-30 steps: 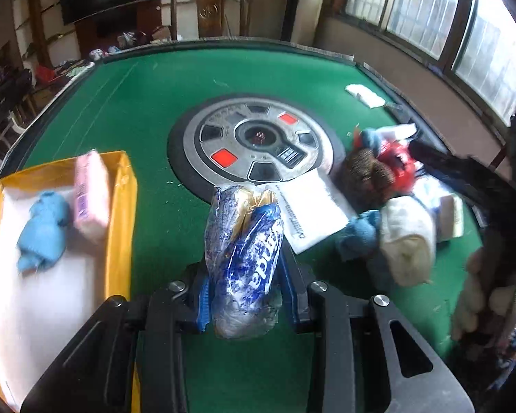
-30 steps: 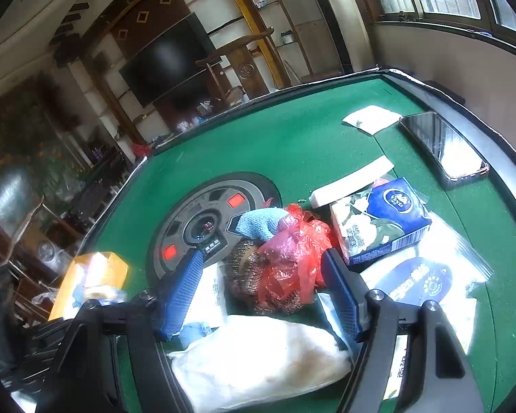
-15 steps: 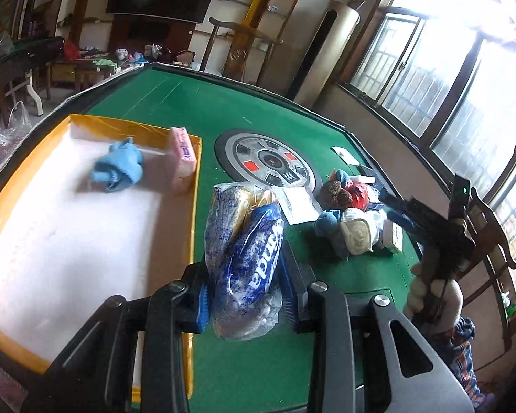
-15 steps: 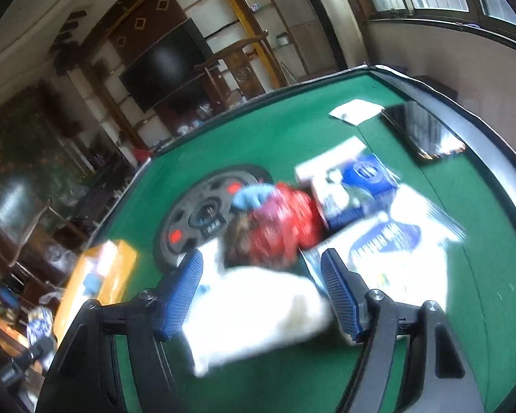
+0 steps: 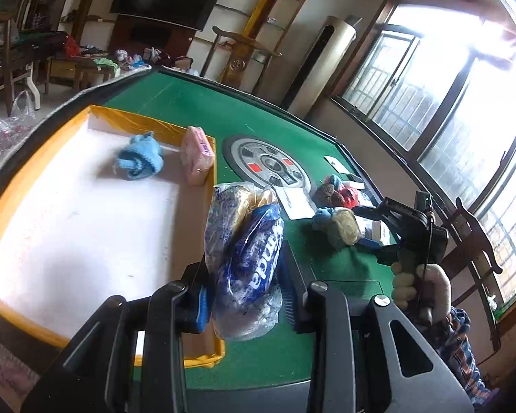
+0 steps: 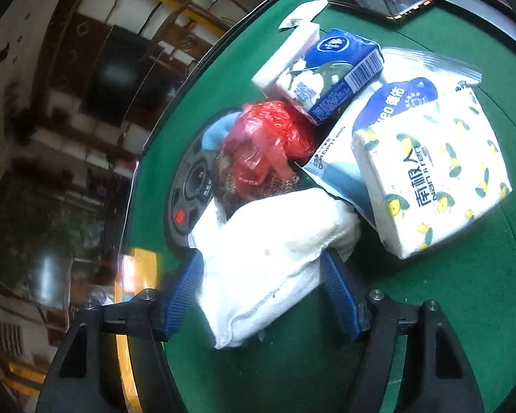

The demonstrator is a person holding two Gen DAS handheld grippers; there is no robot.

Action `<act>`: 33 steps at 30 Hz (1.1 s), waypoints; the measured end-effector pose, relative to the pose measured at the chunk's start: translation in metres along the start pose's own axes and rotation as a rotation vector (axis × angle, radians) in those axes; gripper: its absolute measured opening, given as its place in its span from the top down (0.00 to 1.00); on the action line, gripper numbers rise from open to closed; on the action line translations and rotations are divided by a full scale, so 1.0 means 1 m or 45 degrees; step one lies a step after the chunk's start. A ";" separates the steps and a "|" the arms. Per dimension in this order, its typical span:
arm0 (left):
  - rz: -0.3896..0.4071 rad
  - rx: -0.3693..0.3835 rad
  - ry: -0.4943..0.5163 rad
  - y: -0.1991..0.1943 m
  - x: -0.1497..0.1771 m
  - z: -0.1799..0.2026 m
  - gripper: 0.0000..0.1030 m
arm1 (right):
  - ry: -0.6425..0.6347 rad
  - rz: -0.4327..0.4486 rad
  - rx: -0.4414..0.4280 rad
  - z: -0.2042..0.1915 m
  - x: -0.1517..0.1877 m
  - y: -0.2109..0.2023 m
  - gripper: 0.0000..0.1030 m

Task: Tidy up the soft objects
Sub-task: 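Drop the patterned bag into the box while the right tool carries the white cloth pouch there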

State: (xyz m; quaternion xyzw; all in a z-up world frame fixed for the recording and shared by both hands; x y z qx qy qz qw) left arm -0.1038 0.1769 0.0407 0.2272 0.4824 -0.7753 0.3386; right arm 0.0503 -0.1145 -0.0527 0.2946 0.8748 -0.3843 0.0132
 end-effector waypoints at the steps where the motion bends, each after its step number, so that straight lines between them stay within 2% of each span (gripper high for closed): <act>1: 0.007 -0.009 -0.003 -0.004 0.000 -0.004 0.71 | 0.006 0.019 -0.005 0.001 0.001 -0.001 0.49; 2: 0.016 -0.021 -0.006 -0.009 -0.001 -0.009 0.71 | -0.008 0.037 0.004 0.002 0.002 -0.004 0.59; 3: 0.026 -0.039 -0.009 -0.013 -0.001 -0.015 0.71 | -0.033 0.044 0.010 0.002 0.004 -0.007 0.76; 7: 0.028 -0.103 -0.072 -0.021 -0.002 -0.048 0.71 | -0.134 0.060 0.002 -0.003 0.011 -0.031 0.86; 12: 0.034 -0.190 -0.138 -0.023 -0.003 -0.082 0.71 | -0.265 0.098 -0.088 -0.041 0.016 -0.058 0.87; 17: 0.008 -0.251 -0.140 -0.019 -0.019 -0.103 0.71 | -0.461 0.022 -0.200 -0.112 0.041 -0.051 0.87; 20: -0.028 -0.304 -0.116 -0.007 -0.038 -0.116 0.70 | -0.565 -0.060 -0.238 -0.151 0.064 -0.025 0.87; 26: -0.122 -0.338 -0.137 0.046 -0.077 -0.146 0.70 | -0.732 -0.245 -0.247 -0.210 0.116 0.047 0.87; 30: -0.167 -0.383 -0.158 0.083 -0.096 -0.167 0.70 | -0.855 -0.298 -0.165 -0.236 0.141 0.094 0.87; 33: -0.165 -0.375 -0.229 0.105 -0.106 -0.184 0.67 | -0.894 -0.334 -0.089 -0.244 0.149 0.126 0.87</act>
Point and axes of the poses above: each gripper's, at about its wrist camera, not at the fingertips, and y roughly the way its jaws point, z to its right, x to its underside, the point moved 7 cm from there along y, roughly the way its jaws point, and after that the axes turned 1 degree about -z, right-handed, at the moved point
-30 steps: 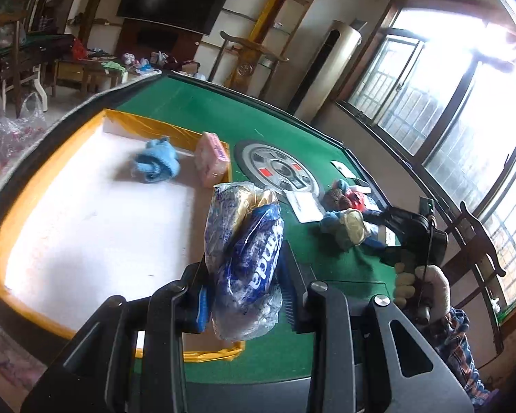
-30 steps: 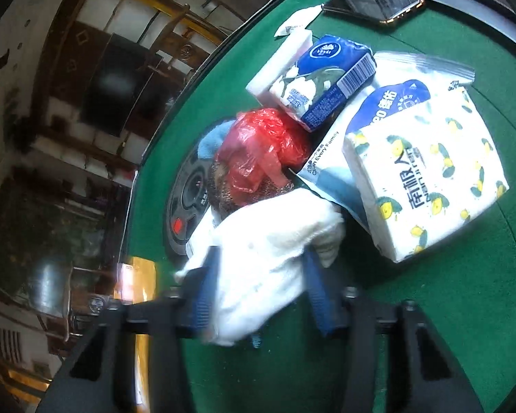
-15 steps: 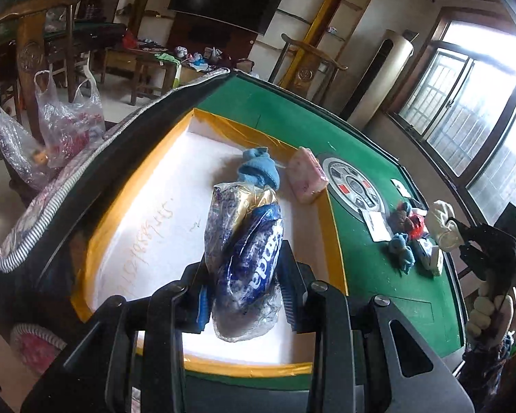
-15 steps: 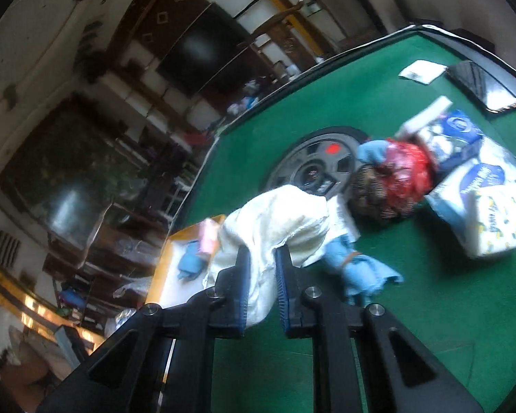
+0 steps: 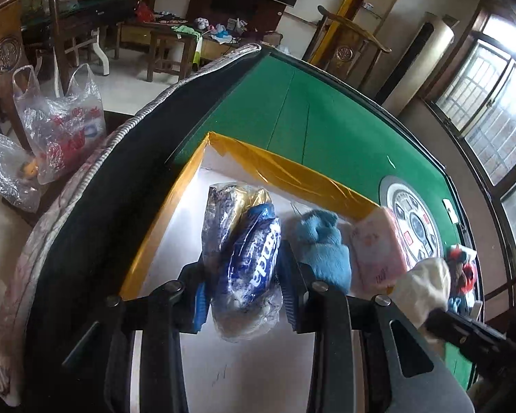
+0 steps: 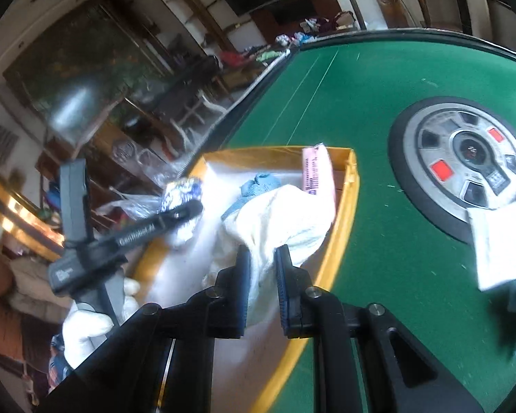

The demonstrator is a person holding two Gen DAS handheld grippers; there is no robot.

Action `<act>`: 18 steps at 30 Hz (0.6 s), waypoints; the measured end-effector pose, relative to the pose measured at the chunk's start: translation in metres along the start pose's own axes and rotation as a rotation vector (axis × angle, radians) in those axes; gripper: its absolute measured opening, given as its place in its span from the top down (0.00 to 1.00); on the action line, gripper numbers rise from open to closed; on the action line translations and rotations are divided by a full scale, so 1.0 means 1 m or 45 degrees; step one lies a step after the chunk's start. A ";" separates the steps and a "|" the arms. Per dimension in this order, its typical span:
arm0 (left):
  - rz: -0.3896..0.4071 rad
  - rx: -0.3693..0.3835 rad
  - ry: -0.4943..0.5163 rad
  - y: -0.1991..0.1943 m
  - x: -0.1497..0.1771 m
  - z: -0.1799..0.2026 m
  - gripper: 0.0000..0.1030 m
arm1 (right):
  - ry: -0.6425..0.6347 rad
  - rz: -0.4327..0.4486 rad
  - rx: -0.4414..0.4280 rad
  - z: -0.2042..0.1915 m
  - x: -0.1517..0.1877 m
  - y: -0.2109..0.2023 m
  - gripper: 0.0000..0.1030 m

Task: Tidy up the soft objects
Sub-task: 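Drop the patterned bag into the box while the right tool carries the white cloth pouch there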

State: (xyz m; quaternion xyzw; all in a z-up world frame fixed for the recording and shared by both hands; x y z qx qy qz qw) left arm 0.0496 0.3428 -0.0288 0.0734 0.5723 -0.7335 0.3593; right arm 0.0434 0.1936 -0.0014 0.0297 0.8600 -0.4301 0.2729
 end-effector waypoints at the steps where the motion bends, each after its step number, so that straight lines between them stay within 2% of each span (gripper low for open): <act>1: -0.002 -0.001 -0.013 0.005 -0.004 -0.003 0.67 | -0.009 -0.008 0.031 0.001 -0.003 0.010 0.87; 3: -0.010 0.002 -0.046 0.013 -0.009 -0.010 0.66 | -0.056 -0.002 0.089 0.001 -0.010 0.023 0.85; 5: 0.001 0.018 -0.041 0.011 -0.012 -0.010 0.47 | -0.104 0.000 0.129 -0.002 -0.012 0.030 0.82; 6: 0.002 0.049 -0.042 0.008 -0.013 -0.008 0.44 | -0.121 -0.004 0.130 -0.005 -0.011 0.029 0.78; 8: 0.021 0.063 -0.039 -0.001 -0.012 -0.006 0.44 | -0.142 0.003 0.121 -0.011 -0.011 0.025 0.69; 10: 0.057 0.037 -0.033 -0.012 -0.008 -0.006 0.44 | -0.143 0.037 0.099 -0.013 -0.011 0.016 0.60; 13: 0.093 0.022 -0.067 -0.022 0.010 -0.006 0.43 | -0.138 0.093 0.065 -0.010 -0.006 0.001 0.55; 15: 0.067 0.041 -0.085 -0.020 0.024 -0.003 0.43 | -0.136 0.124 0.077 -0.005 -0.004 -0.005 0.50; 18: -0.034 0.043 -0.074 -0.011 0.040 0.001 0.43 | -0.135 0.132 0.077 0.001 0.006 -0.018 0.50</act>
Point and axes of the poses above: each gripper's, at about its wrist camera, not at the fingertips, and y roughly the way its jaws point, z to its right, x to its underside, the point moved 7 cm from there along y, roughly the way its jaws point, and after that the axes turned 1 degree about -z, right-handed, at the moved point
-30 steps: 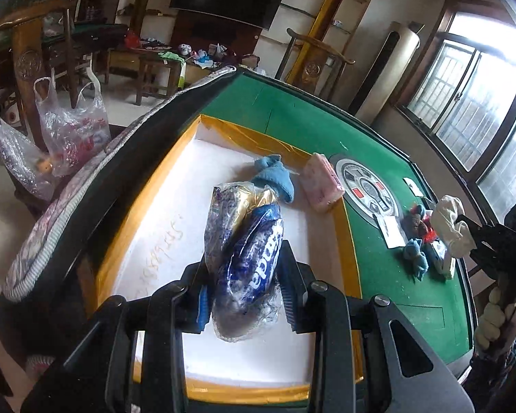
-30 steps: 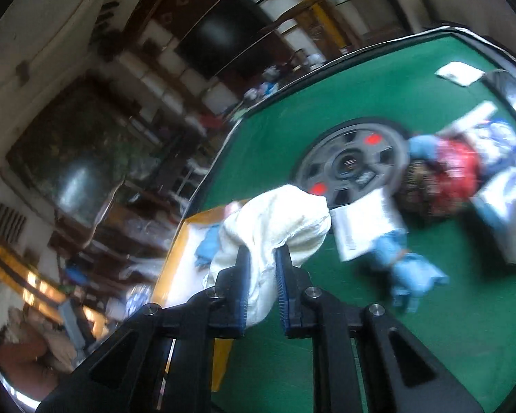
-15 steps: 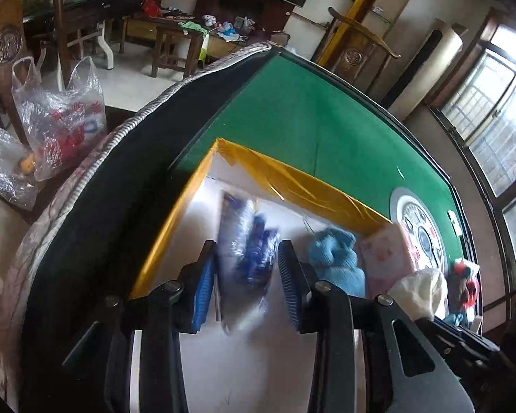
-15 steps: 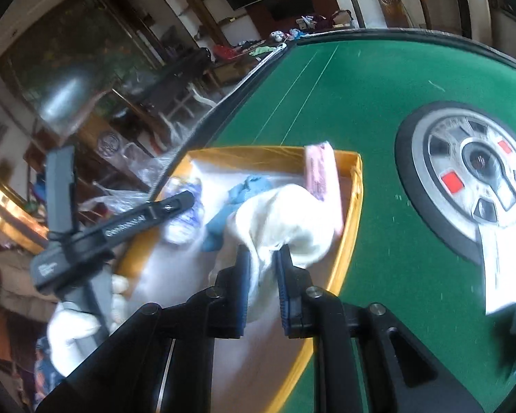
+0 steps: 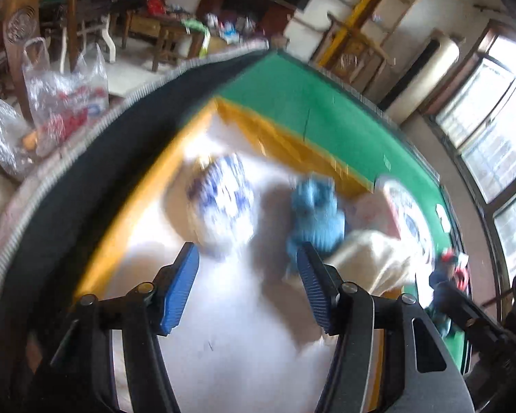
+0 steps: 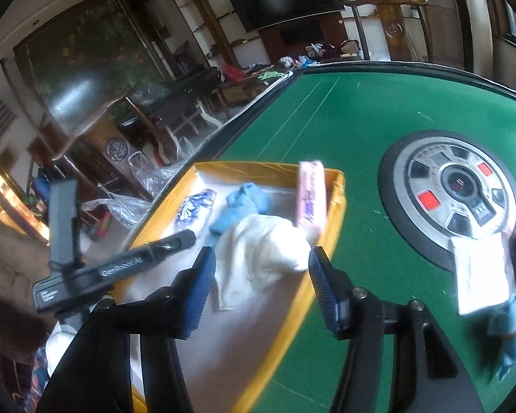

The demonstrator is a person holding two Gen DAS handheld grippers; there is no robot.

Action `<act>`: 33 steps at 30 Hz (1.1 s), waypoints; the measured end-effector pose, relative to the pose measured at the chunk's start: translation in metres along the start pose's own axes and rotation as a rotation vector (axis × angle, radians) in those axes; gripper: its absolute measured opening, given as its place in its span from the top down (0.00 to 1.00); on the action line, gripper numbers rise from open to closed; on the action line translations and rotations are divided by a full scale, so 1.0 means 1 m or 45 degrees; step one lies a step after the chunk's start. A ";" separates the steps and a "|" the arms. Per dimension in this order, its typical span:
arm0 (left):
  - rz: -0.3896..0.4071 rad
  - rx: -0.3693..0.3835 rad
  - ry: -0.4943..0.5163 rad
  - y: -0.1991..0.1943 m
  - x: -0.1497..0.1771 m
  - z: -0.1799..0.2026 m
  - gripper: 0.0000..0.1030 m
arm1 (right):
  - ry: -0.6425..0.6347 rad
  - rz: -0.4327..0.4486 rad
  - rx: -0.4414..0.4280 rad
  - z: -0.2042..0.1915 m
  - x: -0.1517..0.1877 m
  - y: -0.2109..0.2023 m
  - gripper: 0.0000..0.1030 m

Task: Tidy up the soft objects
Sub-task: 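Open both tools and lift them away from the box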

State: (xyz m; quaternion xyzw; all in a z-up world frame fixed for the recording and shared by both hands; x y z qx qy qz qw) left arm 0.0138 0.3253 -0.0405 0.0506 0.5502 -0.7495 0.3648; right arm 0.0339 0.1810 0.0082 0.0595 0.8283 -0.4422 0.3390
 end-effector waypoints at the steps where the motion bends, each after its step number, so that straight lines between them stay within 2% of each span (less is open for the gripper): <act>1: -0.030 0.005 0.000 0.001 0.004 0.000 0.43 | -0.002 0.003 -0.004 0.002 0.002 -0.006 0.50; 4: -0.024 0.045 -0.008 -0.007 0.014 -0.002 0.43 | -0.019 0.022 -0.020 0.000 0.003 -0.020 0.50; 7: 0.066 0.119 -0.035 -0.025 0.009 -0.003 0.43 | -0.036 0.032 -0.047 -0.014 -0.019 -0.026 0.50; 9: 0.118 0.132 -0.029 -0.040 0.008 0.003 0.43 | -0.034 0.079 -0.113 -0.028 -0.040 -0.042 0.50; 12: 0.199 0.114 -0.018 -0.077 0.017 0.016 0.43 | -0.091 0.195 -0.163 -0.045 -0.046 -0.073 0.48; 13: 0.233 0.121 -0.004 -0.092 0.023 0.023 0.43 | -0.149 0.234 -0.148 -0.051 -0.039 -0.084 0.41; 15: 0.308 0.117 0.007 -0.121 0.039 0.038 0.33 | -0.224 0.291 -0.068 -0.045 -0.015 -0.100 0.34; 16: 0.338 0.126 0.009 -0.131 0.046 0.045 0.28 | -0.233 0.305 -0.021 -0.037 -0.001 -0.106 0.34; 20: 0.402 0.225 0.102 -0.155 0.072 0.095 0.28 | -0.220 0.286 0.140 0.009 0.040 -0.140 0.34; 23: 0.392 0.307 0.216 -0.172 0.080 0.135 0.28 | -0.180 0.368 0.276 0.048 0.042 -0.207 0.34; 26: 0.475 0.345 0.315 -0.208 0.077 0.169 0.28 | -0.122 0.514 0.375 0.078 0.034 -0.298 0.34; 30: 0.552 0.416 0.400 -0.263 0.071 0.200 0.28 | -0.033 0.678 0.334 0.087 0.019 -0.414 0.33; 33: 0.625 0.399 0.450 -0.304 0.068 0.215 0.28 | -0.025 0.806 0.341 0.077 0.005 -0.493 0.23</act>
Point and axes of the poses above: each gripper's, at about its wrist camera, not at the fingertips, and y roughly the way its jaws point, z to its right, x to its underside, the point moved 7 cm from there along y, roughly the way its jaws point, and after that the axes turned 1 degree about -z, right-handed, at the moved point
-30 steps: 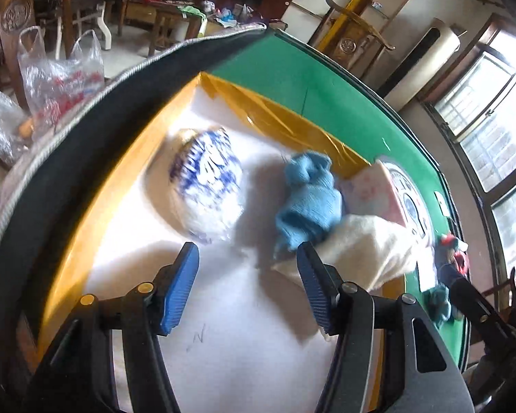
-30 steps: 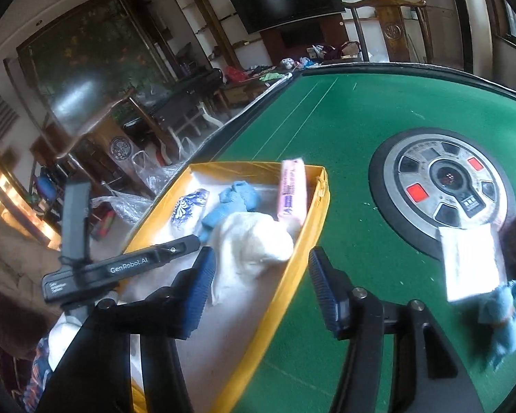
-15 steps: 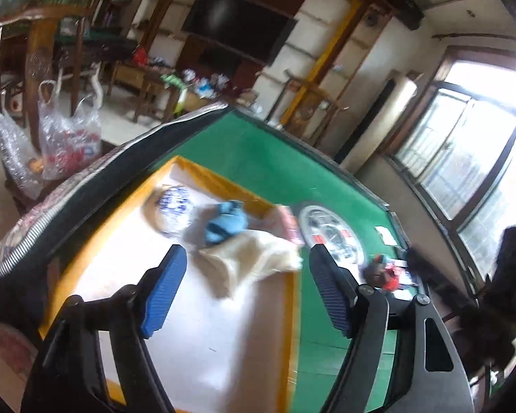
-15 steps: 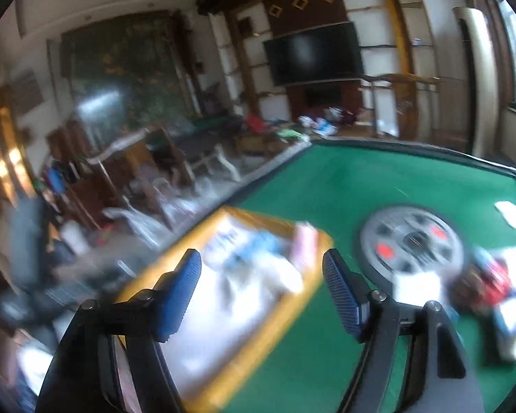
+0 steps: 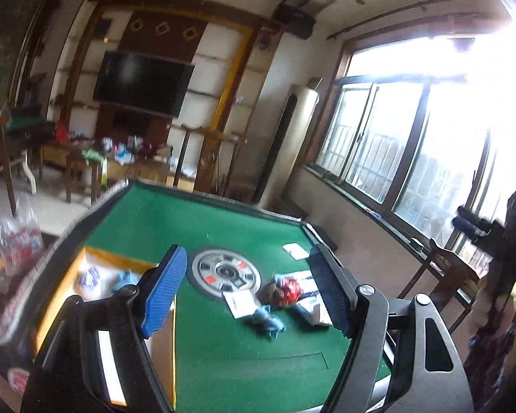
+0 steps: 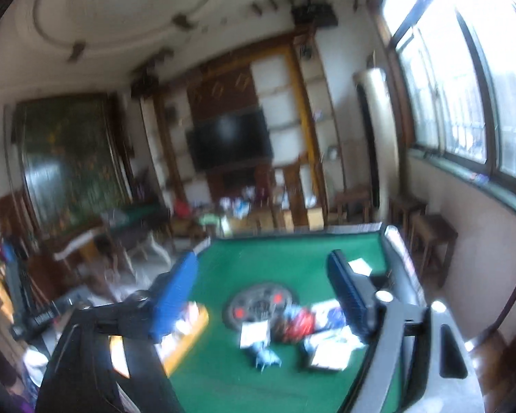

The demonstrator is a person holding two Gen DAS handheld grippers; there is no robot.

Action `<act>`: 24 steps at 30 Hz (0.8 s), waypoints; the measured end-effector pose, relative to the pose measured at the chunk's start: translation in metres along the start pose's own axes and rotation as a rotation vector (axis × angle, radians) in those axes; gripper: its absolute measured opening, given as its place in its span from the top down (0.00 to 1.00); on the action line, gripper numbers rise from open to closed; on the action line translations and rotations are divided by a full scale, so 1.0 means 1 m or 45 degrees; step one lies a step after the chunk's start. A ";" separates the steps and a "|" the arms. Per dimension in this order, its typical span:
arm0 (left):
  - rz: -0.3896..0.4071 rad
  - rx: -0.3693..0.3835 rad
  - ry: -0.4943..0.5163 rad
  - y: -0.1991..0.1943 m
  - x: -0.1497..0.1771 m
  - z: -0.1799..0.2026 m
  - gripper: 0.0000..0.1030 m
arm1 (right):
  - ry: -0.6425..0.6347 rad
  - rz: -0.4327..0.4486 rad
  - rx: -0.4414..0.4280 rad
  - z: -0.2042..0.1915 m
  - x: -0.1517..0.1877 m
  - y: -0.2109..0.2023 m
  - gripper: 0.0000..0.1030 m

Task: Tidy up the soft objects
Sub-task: 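Open both tools and lift them away from the box, then move both tools over the pile of items on the table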

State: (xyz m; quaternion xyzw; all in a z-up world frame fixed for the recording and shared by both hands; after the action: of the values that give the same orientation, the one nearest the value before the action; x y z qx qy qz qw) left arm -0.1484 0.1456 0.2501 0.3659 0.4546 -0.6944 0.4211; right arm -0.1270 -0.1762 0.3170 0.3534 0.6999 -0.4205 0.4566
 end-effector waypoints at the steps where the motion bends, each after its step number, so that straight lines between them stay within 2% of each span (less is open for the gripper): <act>1: 0.018 0.001 0.020 -0.009 -0.007 0.007 0.25 | -0.002 0.041 0.030 -0.001 -0.020 -0.014 0.20; 2: 0.033 0.008 0.033 -0.019 -0.012 0.013 0.21 | -0.008 0.070 0.071 0.001 -0.034 -0.028 0.18; 5: 0.056 0.017 0.038 -0.037 -0.017 0.020 0.20 | 0.001 0.113 0.170 0.000 -0.067 -0.055 0.17; 8: 0.066 0.033 0.060 -0.041 -0.008 0.026 0.20 | 0.009 0.099 0.176 -0.005 -0.068 -0.063 0.15; 11: 0.032 0.068 0.056 -0.034 0.006 0.028 0.20 | -0.009 0.058 0.182 -0.009 -0.045 -0.045 0.13; 14: -0.015 0.112 0.009 -0.029 0.023 0.017 0.20 | 0.012 -0.065 0.099 -0.005 -0.023 -0.020 0.14; 16: -0.030 0.102 -0.003 -0.027 0.031 0.002 0.20 | -0.005 -0.134 0.046 -0.024 -0.005 0.003 0.14; 19: 0.008 0.040 -0.006 -0.033 0.035 -0.020 0.20 | -0.023 -0.214 -0.049 -0.060 0.027 0.038 0.14; 24: 0.068 -0.141 0.008 -0.037 0.047 -0.076 0.20 | -0.021 -0.361 -0.162 -0.119 0.092 0.112 0.14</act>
State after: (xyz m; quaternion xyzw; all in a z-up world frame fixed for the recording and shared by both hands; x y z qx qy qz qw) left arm -0.1903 0.2138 0.1961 0.3563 0.4839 -0.6555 0.4574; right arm -0.0999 -0.0130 0.2285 0.2178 0.7642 -0.4384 0.4199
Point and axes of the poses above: each gripper's, at about its wrist camera, not at the fingertips, and y roughly the way its jaws point, z to its right, x to its underside, the point moved 7 cm from there along y, roughly the way its jaws point, and after that the axes turned 1 degree about -z, right-handed, at the moved point
